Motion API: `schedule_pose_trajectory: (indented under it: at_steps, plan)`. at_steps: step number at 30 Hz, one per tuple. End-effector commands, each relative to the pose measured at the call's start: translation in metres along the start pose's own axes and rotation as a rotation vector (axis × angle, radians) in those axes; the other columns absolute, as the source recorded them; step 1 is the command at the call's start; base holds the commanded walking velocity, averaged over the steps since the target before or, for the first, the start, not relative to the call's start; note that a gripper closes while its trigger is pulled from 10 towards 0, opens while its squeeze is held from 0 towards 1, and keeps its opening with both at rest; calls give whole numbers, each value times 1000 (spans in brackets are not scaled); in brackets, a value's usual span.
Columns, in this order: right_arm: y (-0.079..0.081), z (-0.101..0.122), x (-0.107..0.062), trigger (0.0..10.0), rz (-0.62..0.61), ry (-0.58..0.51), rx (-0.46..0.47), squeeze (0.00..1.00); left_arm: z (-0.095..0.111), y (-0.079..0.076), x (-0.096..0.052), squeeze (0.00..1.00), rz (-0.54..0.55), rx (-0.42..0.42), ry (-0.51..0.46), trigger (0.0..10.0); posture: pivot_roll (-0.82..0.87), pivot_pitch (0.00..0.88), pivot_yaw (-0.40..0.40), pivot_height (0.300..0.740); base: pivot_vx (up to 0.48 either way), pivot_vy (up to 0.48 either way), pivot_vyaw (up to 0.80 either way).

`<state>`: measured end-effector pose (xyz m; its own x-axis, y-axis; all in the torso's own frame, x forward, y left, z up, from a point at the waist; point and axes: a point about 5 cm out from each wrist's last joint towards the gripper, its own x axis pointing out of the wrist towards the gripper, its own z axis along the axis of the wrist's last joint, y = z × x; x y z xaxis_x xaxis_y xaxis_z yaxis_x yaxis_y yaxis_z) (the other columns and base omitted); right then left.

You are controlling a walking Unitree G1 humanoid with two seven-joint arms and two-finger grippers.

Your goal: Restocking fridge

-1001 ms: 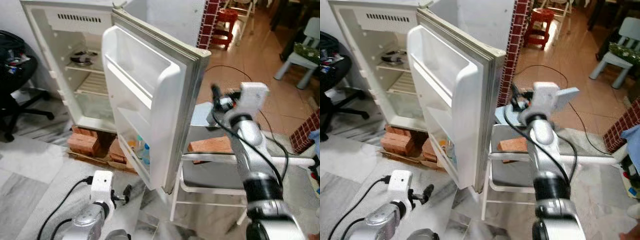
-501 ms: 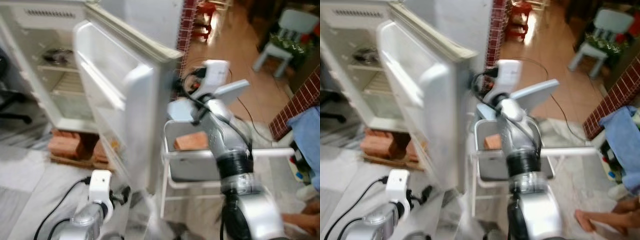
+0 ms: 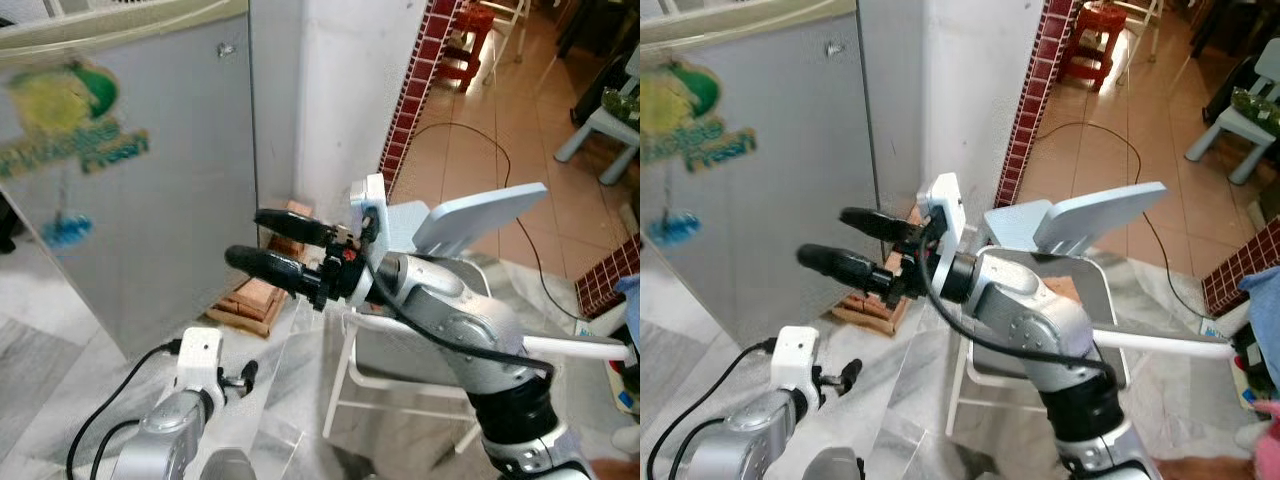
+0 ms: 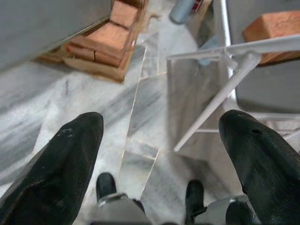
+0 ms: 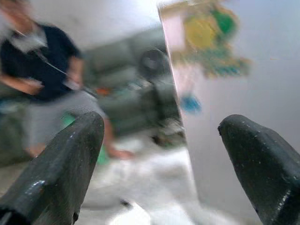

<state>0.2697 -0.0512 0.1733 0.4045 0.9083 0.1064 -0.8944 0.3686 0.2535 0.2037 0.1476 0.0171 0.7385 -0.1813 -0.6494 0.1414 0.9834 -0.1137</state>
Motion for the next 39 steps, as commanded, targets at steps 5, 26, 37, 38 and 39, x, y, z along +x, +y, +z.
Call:
schedule_pose_trajectory:
  at_steps: [5, 26, 37, 38, 39]
  plan:
    - [-32, -32, -40, 10000, -389, 125, -108, 0, 20, 13, 3, 0, 115, 88, -132, 10000, 130, 0, -48, 740, 0, 0, 0]
    - [-65, -67, -88, 10000, -911, 120, -78, 0, 39, 16, -1, 0, 138, 134, -295, 10000, 107, 0, -17, 740, 0, 305, 0]
    - [-70, -67, -80, 10000, -947, 123, -136, 0, 43, 13, -3, 0, 104, 131, -343, 10000, 119, 0, -21, 740, 0, 480, 0]
    - [-70, -67, -80, 10000, -951, 120, -143, 0, 43, 13, -3, 0, 104, 132, -343, 10000, 121, 0, -23, 740, 0, 480, 0]
    - [-71, -66, -80, 10000, -958, 119, -149, 0, 43, 13, -3, 0, 102, 131, -343, 10000, 121, 0, -23, 740, 0, 480, 0]
